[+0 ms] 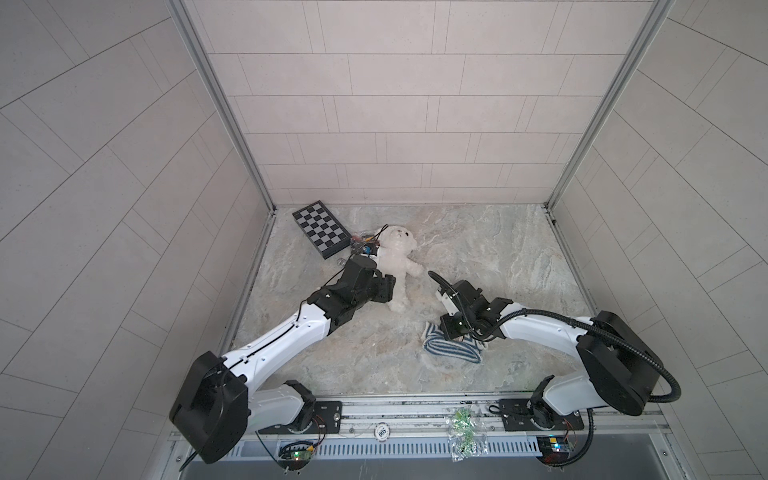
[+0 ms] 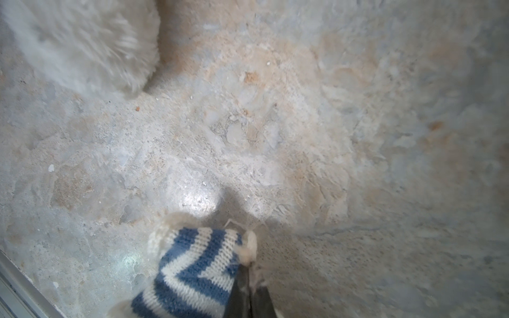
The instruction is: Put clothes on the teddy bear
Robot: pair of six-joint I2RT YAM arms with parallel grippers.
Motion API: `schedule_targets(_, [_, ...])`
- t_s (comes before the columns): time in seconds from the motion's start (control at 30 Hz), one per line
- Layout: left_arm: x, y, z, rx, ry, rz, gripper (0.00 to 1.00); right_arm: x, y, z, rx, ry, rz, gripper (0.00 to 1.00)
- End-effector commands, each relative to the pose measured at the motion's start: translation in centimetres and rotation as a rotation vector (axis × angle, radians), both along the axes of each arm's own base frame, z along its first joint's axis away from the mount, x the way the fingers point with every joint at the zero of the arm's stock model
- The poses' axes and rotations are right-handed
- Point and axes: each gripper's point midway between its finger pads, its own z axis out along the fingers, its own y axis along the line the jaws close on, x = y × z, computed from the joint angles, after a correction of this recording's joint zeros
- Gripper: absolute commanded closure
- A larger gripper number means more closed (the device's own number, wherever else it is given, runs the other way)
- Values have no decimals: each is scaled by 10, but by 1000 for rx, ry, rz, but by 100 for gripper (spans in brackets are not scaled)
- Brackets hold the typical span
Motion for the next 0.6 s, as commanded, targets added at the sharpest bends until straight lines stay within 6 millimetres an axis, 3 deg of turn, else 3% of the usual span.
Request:
schedule_targets(0.0, [-2, 5, 5, 4, -16, 0, 34, 9, -7, 8, -8, -46, -24, 100])
schedule_targets(0.4, [0, -8, 3, -15, 15, -42, 34, 73, -37, 30, -65, -135, -110, 100])
schedule_targets(0.57, [3, -16, 0, -12, 34, -59, 33, 95, -42, 24, -74, -118, -108, 100])
